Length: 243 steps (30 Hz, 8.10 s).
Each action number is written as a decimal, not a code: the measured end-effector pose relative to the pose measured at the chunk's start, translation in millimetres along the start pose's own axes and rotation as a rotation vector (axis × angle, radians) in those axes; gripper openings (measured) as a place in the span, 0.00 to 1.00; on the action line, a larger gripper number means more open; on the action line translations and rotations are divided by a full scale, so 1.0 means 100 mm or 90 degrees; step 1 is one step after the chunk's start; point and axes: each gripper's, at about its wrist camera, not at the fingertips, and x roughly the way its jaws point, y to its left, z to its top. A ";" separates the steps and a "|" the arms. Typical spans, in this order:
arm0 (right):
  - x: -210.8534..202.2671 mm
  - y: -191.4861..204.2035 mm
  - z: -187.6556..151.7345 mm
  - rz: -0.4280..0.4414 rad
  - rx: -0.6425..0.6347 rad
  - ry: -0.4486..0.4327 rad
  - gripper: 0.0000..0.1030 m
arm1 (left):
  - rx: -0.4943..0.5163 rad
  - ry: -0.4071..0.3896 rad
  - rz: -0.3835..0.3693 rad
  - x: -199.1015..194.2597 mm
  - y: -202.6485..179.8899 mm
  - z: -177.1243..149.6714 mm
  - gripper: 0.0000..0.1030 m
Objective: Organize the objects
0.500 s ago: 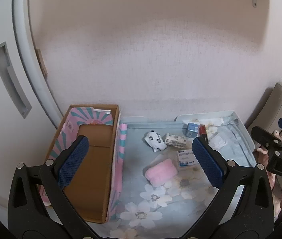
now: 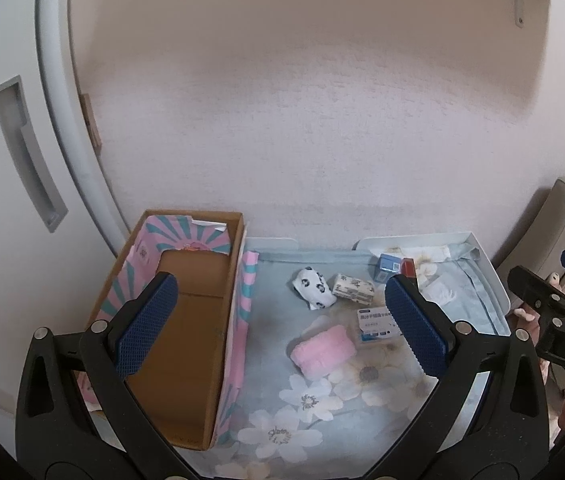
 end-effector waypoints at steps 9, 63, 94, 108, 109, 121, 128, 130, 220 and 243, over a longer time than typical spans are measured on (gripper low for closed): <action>-0.01 0.01 0.00 0.002 -0.001 -0.003 1.00 | 0.006 0.016 -0.003 0.02 -0.04 0.03 1.00; -0.19 0.07 -0.14 0.018 -0.018 -0.022 1.00 | 0.024 0.007 -0.004 -0.09 -0.13 -0.06 1.00; -0.18 -0.10 -0.24 0.039 -0.014 -0.023 1.00 | 0.005 0.036 -0.017 -0.02 -0.16 -0.12 1.00; 0.44 -0.42 -0.55 0.034 -0.063 0.046 1.00 | 0.004 0.143 -0.029 0.56 -0.55 -0.64 1.00; 0.51 -0.43 -0.56 0.036 -0.068 0.050 1.00 | 0.004 0.150 -0.026 0.63 -0.56 -0.68 1.00; 1.62 -0.80 -0.76 0.059 -0.128 0.101 1.00 | -0.043 0.202 0.032 1.52 -0.59 -1.22 1.00; 2.04 -0.81 -0.87 0.069 -0.147 0.124 1.00 | -0.088 0.221 0.048 1.84 -0.53 -1.37 1.00; 2.13 -0.81 -0.86 0.071 -0.152 0.127 1.00 | -0.093 0.222 0.054 1.92 -0.53 -1.38 1.00; 1.35 2.57 0.70 0.305 -0.333 0.131 0.77 | -0.147 0.166 0.080 0.64 1.66 -0.33 0.50; 2.38 2.66 0.02 0.345 -0.493 0.309 0.77 | -0.074 0.312 0.034 1.74 1.42 -0.76 0.50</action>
